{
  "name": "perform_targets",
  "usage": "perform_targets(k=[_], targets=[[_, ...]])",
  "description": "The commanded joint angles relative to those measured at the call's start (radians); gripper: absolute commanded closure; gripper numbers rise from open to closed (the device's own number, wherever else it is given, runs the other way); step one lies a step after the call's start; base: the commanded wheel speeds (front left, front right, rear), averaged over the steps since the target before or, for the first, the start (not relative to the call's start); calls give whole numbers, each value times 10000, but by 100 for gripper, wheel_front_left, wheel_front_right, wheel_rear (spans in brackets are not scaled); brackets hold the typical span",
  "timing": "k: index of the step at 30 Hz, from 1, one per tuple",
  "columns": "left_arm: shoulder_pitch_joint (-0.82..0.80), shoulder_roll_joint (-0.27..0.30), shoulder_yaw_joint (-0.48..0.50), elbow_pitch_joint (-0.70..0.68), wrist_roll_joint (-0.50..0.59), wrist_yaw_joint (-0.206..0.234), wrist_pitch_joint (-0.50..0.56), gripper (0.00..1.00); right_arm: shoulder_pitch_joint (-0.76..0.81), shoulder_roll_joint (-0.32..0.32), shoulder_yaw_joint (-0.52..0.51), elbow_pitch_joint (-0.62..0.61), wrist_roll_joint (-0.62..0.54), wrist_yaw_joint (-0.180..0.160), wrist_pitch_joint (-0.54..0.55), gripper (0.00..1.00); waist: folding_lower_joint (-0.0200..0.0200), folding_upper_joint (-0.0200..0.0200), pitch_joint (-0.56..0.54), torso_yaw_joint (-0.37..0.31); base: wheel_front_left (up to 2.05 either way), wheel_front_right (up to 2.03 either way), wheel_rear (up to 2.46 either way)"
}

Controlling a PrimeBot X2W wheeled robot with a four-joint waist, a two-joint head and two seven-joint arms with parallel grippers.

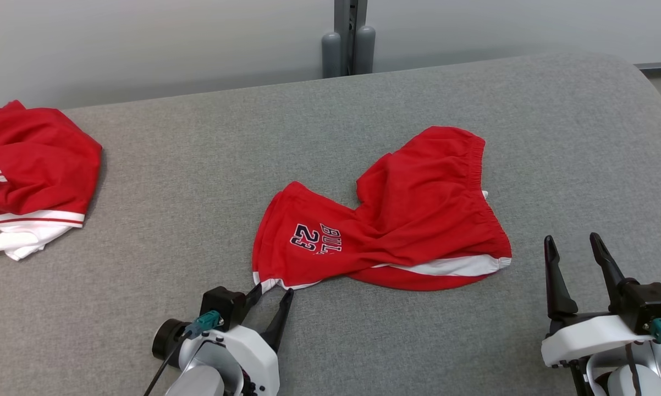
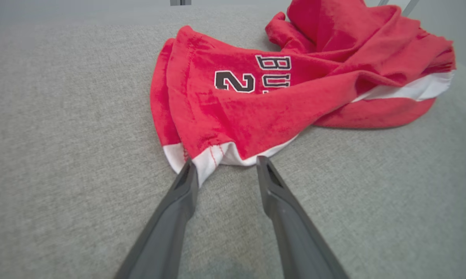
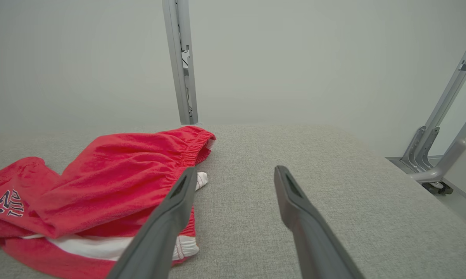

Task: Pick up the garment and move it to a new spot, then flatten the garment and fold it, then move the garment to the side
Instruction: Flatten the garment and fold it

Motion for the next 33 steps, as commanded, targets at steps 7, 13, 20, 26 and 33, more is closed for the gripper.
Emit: perform_targets(k=[7, 13, 20, 26, 33], targets=[[-608, 44, 81, 674, -123, 230, -142, 60, -29, -46, -110, 42, 34, 1, -4, 0, 0, 0, 69, -258, 0, 0, 0], [-673, 65, 173, 887, -151, 306, -207, 100, 84, -36, -126, 556, -307, 1, -5, 0, 0, 0, 45, -231, 0, 0, 0], [-434, 305, 621, 3, 22, 686, -224, 100, -387, -387, 876, 1857, -612, 1, -4, 0, 0, 0, 47, 152, 0, 0, 0], [-331, 341, 739, -313, 131, 726, -227, 100, -861, -610, 1715, 2519, -334, 1, -2, 0, 0, 0, 66, 366, 0, 0, 0], [-242, 278, 755, -392, 211, 648, -228, 100, -1477, -896, 2958, 3534, 167, 1, -4, 0, 0, 0, 79, 583, 0, 0, 0]])
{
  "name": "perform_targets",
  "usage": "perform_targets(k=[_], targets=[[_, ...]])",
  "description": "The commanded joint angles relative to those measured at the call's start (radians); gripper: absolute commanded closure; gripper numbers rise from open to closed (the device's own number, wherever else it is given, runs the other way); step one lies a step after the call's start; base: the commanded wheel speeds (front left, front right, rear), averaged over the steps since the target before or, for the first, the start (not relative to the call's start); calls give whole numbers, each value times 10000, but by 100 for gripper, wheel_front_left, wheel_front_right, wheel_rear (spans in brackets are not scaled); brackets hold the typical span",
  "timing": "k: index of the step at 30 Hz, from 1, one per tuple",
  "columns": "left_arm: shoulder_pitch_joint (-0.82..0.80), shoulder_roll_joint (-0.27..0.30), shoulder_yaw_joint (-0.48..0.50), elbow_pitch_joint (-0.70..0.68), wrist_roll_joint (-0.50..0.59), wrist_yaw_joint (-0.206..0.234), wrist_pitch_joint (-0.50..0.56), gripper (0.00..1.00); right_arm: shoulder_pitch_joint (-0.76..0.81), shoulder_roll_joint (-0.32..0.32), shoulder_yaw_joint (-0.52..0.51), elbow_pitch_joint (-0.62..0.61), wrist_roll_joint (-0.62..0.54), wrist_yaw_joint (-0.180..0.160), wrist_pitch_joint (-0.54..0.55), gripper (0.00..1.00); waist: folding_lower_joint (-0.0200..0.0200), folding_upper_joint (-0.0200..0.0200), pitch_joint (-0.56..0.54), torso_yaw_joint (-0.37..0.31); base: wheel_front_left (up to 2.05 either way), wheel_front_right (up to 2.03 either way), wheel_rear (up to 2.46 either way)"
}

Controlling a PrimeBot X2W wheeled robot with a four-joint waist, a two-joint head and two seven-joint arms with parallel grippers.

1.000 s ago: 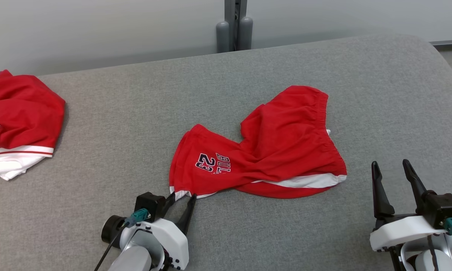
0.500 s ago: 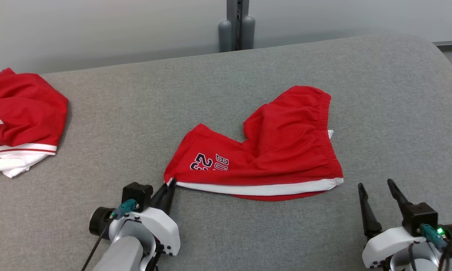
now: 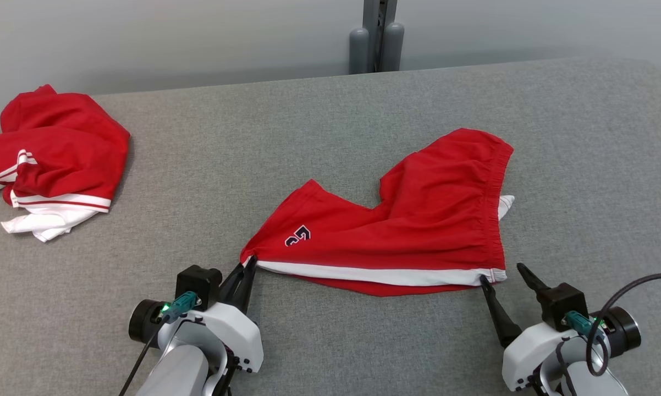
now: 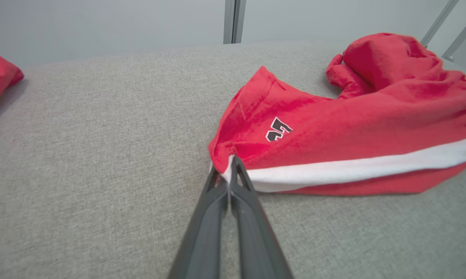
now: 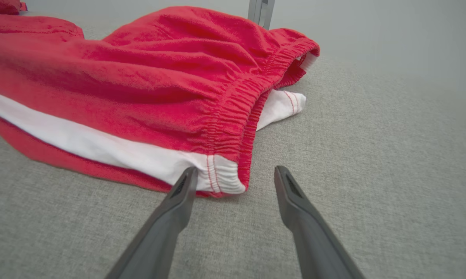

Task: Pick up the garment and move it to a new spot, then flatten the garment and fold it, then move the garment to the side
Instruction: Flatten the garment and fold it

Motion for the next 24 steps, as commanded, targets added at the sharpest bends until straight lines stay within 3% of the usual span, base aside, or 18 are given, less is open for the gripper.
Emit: perform_targets(k=[1, 4, 6, 8, 10, 11, 17, 24], targets=[[78, 25, 43, -33, 46, -20, -48, 100, -179, -131, 171, 100, 115, 1, -4, 4, 0, 0, 5, 37, 0, 0, 0], [105, 4, 71, -64, 84, -33, -48, 100, -360, -233, 533, 249, 275, 1, -4, 22, 0, 0, 15, 79, 0, 0, 0], [123, -5, 97, -89, 99, -39, -49, 100, -483, -294, 768, 389, 371, 1, -4, 50, 0, 0, 24, 99, 0, 0, 0], [144, -11, 122, -113, 112, -51, -49, 100, -589, -360, 1009, 578, 491, 1, -4, 62, 0, 0, 27, 122, 0, 0, 0], [152, -19, 144, -133, 119, -51, -49, 100, -714, -410, 1176, 705, 623, 1, -4, 80, 0, 0, 23, 138, 0, 0, 0], [156, -23, 167, -161, 113, -57, -49, 100, -748, -441, 1232, 733, 674, 1, -4, 98, 0, 0, 18, 142, 0, 0, 0], [327, -38, 384, -564, 23, -110, -49, 100, -778, -550, 1409, 391, 1100, 1, -4, 100, 0, 0, -89, 120, 0, 0, 0], [606, -74, 818, -1605, -348, -294, -49, 100, -523, -779, 1288, -1469, 1803, 1, -5, 100, 0, 0, -514, 67, 0, 0, 0]])
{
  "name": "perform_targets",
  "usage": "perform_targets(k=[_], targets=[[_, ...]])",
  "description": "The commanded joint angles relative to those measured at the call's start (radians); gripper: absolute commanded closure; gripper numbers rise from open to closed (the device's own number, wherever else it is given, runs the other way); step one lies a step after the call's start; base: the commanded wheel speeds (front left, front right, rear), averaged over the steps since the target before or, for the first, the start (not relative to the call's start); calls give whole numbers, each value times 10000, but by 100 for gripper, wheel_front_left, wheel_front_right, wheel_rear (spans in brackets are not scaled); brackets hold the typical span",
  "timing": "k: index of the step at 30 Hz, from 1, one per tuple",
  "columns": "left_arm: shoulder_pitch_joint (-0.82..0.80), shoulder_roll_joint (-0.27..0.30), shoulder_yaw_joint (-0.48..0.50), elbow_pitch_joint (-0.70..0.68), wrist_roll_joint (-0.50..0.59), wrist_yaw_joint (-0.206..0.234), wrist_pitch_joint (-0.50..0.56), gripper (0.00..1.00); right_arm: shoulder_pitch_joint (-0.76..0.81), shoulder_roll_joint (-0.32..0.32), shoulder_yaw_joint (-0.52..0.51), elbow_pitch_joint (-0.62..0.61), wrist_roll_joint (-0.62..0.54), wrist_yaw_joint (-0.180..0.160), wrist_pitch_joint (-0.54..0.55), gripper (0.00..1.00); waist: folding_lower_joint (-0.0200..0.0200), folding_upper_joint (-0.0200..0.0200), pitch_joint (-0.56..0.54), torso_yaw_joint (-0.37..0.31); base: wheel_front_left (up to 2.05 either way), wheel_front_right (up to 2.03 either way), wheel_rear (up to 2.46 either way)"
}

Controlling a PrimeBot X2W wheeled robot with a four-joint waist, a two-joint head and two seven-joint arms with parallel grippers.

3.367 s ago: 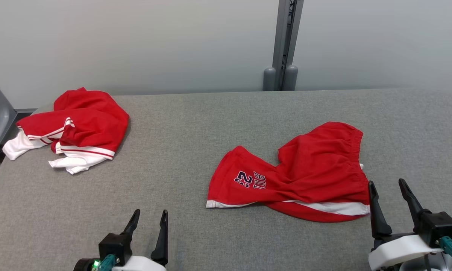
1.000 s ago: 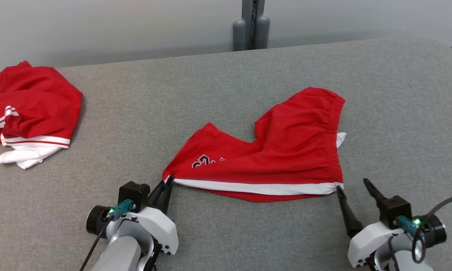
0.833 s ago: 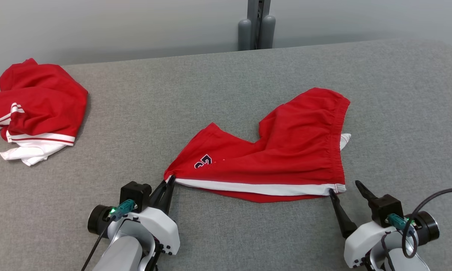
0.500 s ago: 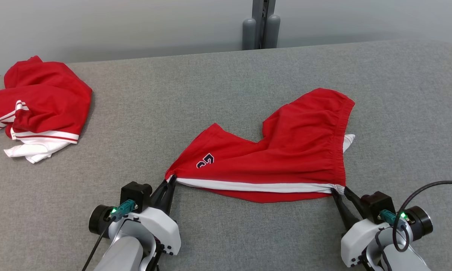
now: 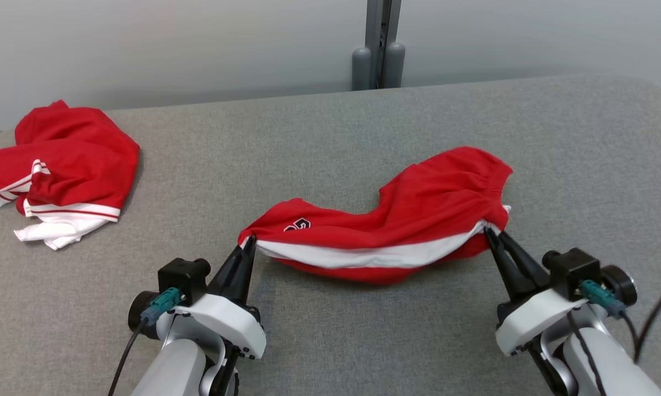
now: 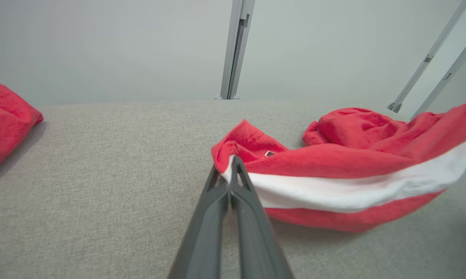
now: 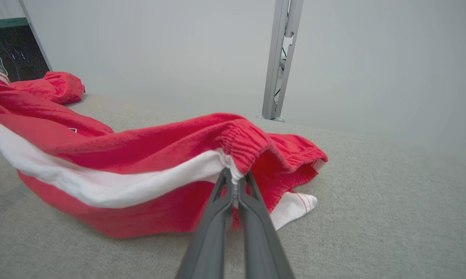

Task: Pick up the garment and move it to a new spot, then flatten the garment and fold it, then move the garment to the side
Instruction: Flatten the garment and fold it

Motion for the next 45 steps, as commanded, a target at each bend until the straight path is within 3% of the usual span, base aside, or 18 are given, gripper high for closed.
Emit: perform_targets(k=[1, 10, 13, 20, 26, 31, 37, 41, 45], targets=[[121, 45, 160, -317, -158, -59, -50, 100, 137, -172, -90, -559, 151, 1, -5, 100, 0, 0, -199, -23, 0, 0, 0], [477, -18, 617, -2280, -1574, -282, 549, 100, 572, -487, -819, -3302, 315, 1, -5, 100, 0, 0, -978, -46, 0, 0, 0], [671, 28, 754, -3504, -2035, -280, 1097, 100, 883, -525, -1160, -4202, 375, 1, -4, 100, 0, 0, -1264, -39, 0, 0, 0], [685, 433, 951, -7029, -2859, 155, 3090, 100, 1246, -780, -1785, -6238, 748, 1, 351, 100, 0, 0, -1536, -33, 0, 0, 0], [-501, 845, 1076, -7703, -2781, 424, 4157, 100, 761, -1152, -2224, -6855, 909, 1, 1055, 100, 0, 0, -1310, 104, 0, 0, 0], [-2587, 1112, 978, -6525, -2465, 264, 4757, 100, -860, -1563, -1618, -6126, 1210, 1, 1441, 100, 0, 0, -460, 185, 0, 0, 0], [-6256, 1112, 1018, -4113, -1833, 273, 4865, 100, -4738, -1680, -668, -3776, 1106, 1, 1397, 100, 0, 0, 1380, 285, 0, 0, 0], [-8626, 1106, 993, -2398, -1190, 312, 4244, 100, -7566, -1325, 46, -1820, 468, 1, 889, 100, 0, 0, 2549, 252, 0, 0, 0], [-10560, 895, 889, -1292, -727, 14, 2681, 100, -9706, -808, 26, 115, -777, 1, 287, 100, 0, 0, 3457, 345, 0, 0, 0]])
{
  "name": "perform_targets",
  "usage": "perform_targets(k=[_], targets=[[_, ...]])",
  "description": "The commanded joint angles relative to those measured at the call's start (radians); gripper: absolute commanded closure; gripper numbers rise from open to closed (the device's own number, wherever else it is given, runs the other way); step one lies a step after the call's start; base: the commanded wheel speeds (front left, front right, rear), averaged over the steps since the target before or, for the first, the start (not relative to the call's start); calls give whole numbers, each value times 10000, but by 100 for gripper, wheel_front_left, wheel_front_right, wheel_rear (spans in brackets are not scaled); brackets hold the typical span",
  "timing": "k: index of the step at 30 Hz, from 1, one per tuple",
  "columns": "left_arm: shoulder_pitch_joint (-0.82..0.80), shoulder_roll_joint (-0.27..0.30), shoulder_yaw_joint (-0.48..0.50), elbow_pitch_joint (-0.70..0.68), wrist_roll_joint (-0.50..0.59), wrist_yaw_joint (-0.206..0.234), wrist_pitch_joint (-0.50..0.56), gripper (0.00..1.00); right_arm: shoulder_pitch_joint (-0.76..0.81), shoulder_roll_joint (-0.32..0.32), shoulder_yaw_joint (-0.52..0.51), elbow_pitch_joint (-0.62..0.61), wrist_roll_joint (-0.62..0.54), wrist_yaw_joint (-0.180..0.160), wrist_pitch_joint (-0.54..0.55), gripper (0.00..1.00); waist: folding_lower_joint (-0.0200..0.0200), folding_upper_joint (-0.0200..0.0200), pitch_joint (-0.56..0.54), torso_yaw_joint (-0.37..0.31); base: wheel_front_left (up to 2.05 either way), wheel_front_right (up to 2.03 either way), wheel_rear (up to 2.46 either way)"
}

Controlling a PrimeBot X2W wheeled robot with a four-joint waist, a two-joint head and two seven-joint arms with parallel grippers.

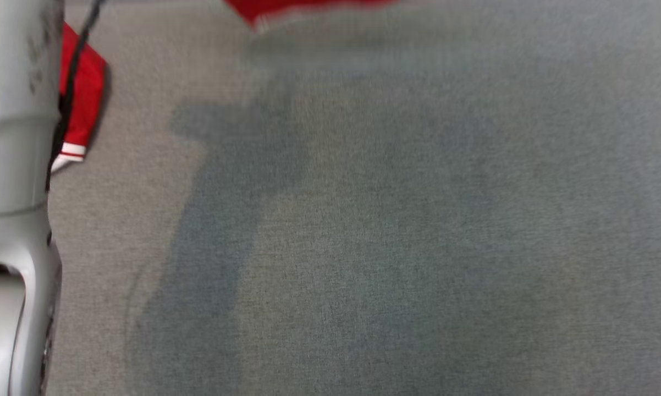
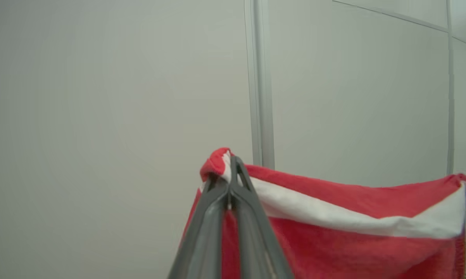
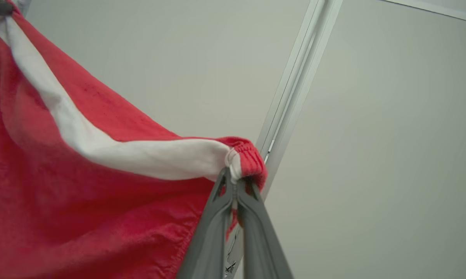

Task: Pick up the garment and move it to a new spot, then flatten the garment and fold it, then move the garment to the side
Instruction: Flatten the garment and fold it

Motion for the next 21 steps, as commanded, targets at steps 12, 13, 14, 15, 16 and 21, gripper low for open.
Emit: perform_targets(k=[12, 13, 14, 15, 16, 21], targets=[[-293, -717, -343, 3043, -287, -505, -2397, 100, -74, 1200, -721, 2108, -1413, 1, -358, 100, 0, 0, 2863, 756, 0, 0, 0], [-103, -739, -440, 3220, -321, -534, -2474, 100, 106, 1189, -655, 2137, -1417, 1, -359, 100, 0, 0, 2922, 789, 0, 0, 0], [62, -754, -497, 3326, -380, -590, -2557, 100, 298, 1180, -613, 2138, -1349, 1, -360, 100, 0, 0, 2944, 817, 0, 0, 0], [224, -760, -527, 3399, -482, -609, -2607, 100, 527, 1146, -550, 2116, -1246, 1, -362, 100, 0, 0, 2956, 842, 0, 0, 0], [406, -749, -493, 3411, -622, -636, -2661, 100, 751, 1074, -469, 2033, -1175, 1, -361, 100, 0, 0, 2958, 856, 0, 0, 0], [1575, -501, -700, 2662, -1298, -684, -2779, 100, 1930, 682, -474, 1301, -264, 1, -361, 100, 0, 0, 2786, 933, 0, 0, 0]])
